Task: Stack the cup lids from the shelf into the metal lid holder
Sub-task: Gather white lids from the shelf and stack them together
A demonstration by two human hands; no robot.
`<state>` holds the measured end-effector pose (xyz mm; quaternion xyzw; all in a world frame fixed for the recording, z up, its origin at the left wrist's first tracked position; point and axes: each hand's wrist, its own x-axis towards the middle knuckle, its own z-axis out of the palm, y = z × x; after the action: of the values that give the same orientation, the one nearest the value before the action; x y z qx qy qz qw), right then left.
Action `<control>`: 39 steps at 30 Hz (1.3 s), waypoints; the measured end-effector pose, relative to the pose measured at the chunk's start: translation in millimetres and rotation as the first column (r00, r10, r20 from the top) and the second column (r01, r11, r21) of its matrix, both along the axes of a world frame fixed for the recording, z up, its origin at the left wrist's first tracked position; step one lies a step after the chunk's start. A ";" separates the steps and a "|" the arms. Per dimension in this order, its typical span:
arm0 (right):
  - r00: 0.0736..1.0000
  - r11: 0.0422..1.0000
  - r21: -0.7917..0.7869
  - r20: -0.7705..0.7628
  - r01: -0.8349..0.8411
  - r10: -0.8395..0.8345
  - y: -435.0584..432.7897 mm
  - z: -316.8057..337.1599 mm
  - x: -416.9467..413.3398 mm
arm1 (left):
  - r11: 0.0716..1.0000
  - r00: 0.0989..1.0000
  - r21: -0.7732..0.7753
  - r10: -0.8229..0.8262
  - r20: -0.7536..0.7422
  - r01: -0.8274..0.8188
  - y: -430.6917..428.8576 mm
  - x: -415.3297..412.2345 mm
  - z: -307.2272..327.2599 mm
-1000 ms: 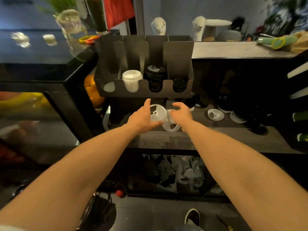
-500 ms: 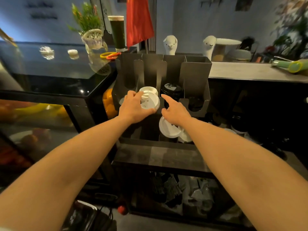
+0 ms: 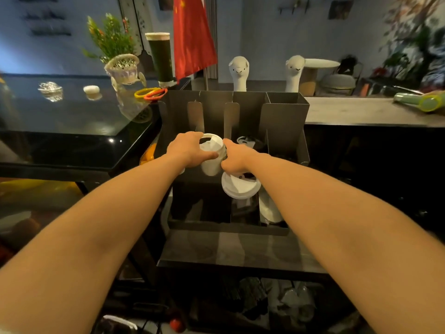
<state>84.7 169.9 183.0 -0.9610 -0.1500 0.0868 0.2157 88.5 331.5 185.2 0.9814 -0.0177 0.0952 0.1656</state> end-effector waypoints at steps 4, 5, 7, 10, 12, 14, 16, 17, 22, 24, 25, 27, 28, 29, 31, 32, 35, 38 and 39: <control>1.000 0.999 -0.044 -0.023 0.020 -0.021 6.3 -3.2 8.7 | 0.999 1.000 0.035 -0.012 -0.012 0.013 -0.7 6.5 4.0; 0.999 0.998 -0.055 -0.024 0.022 -0.023 7.6 -3.8 10.8 | 0.999 1.000 0.036 -0.014 -0.010 0.014 -1.0 7.6 4.1; 0.999 0.998 -0.061 -0.021 0.031 -0.033 8.6 -4.2 13.9 | 1.000 1.000 0.018 -0.011 -0.005 0.011 -1.6 9.0 4.0; 0.999 0.997 -0.059 -0.002 0.040 -0.040 8.4 -4.0 16.6 | 1.000 1.000 -0.005 0.000 0.023 0.000 -0.7 8.8 2.7; 0.999 0.998 -0.050 0.008 0.048 -0.048 8.3 -4.5 17.1 | 1.000 0.999 -0.008 0.003 0.052 -0.003 -0.4 8.7 0.9; 0.998 0.997 -0.050 0.017 0.055 -0.054 7.7 -5.5 16.3 | 1.000 0.998 0.005 -0.004 0.061 0.004 -1.4 9.3 -0.5; 0.999 0.996 -0.073 0.012 0.053 -0.052 6.3 -6.2 15.0 | 0.999 0.999 0.038 -0.015 0.040 0.014 -2.6 10.6 -2.4; 0.999 0.995 -0.085 0.007 0.050 -0.049 5.9 -6.7 14.4 | 0.998 1.000 0.053 -0.020 0.024 0.019 -2.9 11.2 -3.9; 1.000 0.986 -0.167 -0.007 0.027 -0.028 5.4 -10.5 10.9 | 0.998 0.999 0.062 -0.009 -0.047 0.012 -2.2 15.9 -16.2; 1.000 0.975 -0.219 0.002 0.021 -0.021 5.1 -12.5 9.1 | 0.997 0.998 0.074 -0.007 -0.068 0.012 -1.9 18.6 -16.1; 1.000 0.972 -0.234 0.007 0.020 -0.019 5.1 -13.9 8.3 | 0.996 0.996 0.091 -0.008 -0.086 0.016 -2.2 19.8 -15.0; 1.000 0.971 -0.237 0.015 0.024 -0.021 6.2 -16.8 7.6 | 0.992 0.993 0.122 -0.007 -0.122 0.022 -2.8 23.0 -12.8; 1.000 0.971 -0.237 0.017 0.028 -0.024 7.0 -18.0 7.6 | 0.991 0.991 0.133 -0.005 -0.132 0.023 -3.3 24.8 -12.1; 0.999 0.971 -0.239 0.020 0.031 -0.027 7.7 -18.3 7.5 | 0.989 0.991 0.146 -0.001 -0.137 0.021 -4.0 26.0 -11.6; 0.999 0.971 -0.236 0.021 0.035 -0.031 9.0 -18.5 7.6 | 0.980 0.991 0.200 0.015 -0.131 0.012 -5.1 25.8 -10.6; 0.999 0.972 -0.232 0.020 0.038 -0.034 9.5 -18.7 8.0 | 0.967 0.993 0.253 0.026 -0.119 0.006 -6.0 25.0 -9.7; 0.999 0.974 -0.224 0.011 0.042 -0.041 10.6 -18.4 8.7 | 0.904 0.997 0.428 0.040 -0.065 -0.009 -9.5 20.7 -8.0; 0.999 0.971 -0.237 0.007 0.043 -0.043 11.0 -16.1 11.4 | 0.881 0.997 0.474 0.049 -0.055 -0.017 -11.9 18.5 -8.3; 0.999 0.970 -0.240 -0.001 0.043 -0.044 11.2 -14.6 11.9 | 0.877 0.997 0.481 0.051 -0.064 -0.014 -12.0 18.0 -7.7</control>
<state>96.6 181.1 168.4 -0.9827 -0.1167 0.1026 0.1004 106.5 319.5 177.4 0.9948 -0.0180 0.0539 -0.0839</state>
